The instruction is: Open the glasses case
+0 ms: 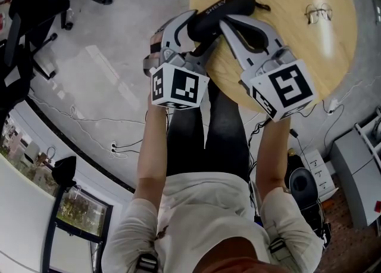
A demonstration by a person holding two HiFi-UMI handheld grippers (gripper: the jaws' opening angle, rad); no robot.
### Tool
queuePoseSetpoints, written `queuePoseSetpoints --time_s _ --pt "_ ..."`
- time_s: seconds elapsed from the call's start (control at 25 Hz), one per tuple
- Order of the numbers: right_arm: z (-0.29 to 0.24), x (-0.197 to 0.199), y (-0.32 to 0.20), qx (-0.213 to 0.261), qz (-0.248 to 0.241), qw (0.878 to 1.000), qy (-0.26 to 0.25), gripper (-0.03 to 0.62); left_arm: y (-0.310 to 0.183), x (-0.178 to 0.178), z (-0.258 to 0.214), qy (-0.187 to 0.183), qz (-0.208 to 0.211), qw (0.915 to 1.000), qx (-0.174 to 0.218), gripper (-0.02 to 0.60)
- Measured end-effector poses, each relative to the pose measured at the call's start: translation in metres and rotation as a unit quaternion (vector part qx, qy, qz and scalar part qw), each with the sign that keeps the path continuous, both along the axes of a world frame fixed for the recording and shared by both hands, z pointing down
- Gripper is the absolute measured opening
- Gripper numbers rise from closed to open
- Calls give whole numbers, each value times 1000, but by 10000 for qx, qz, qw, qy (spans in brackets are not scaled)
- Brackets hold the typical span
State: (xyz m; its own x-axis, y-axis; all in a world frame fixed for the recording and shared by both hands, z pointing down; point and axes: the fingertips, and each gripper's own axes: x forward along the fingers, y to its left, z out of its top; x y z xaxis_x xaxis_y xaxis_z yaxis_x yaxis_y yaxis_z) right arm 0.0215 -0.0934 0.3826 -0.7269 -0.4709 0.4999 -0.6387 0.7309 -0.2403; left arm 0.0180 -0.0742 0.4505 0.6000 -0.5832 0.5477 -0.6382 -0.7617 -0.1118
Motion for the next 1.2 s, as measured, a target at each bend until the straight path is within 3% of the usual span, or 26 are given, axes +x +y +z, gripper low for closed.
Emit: queuePoseSetpoints --time_s 0.2,0.48,0.6,0.64,0.84,1.04,1.2 --pt "-19 7 0 390 167 9991 -83 21 -1 -3 -10 595 -291 9969 -427 299" --pt "-29 3 14 625 5 9979 157 25 -7 -6 -24 768 -476 9943 -564 298" --pt "-23 0 21 738 -373 9950 556 126 -6 -7 -25 860 -481 9930 -650 298" --pt "-19 0 24 763 -549 9924 793 130 -5 -7 -26 894 -482 9925 -676 298" --pt "-5 -2 25 837 -783 9824 1474 121 -4 -6 -27 1006 -473 9906 -792 296" --pt "-3 -6 25 984 -871 9756 1759 55 -5 -8 -25 1008 -535 9894 -897 297" --pt "-3 -7 25 1030 -944 9714 1920 43 -6 -8 -23 1070 -560 9881 -957 298"
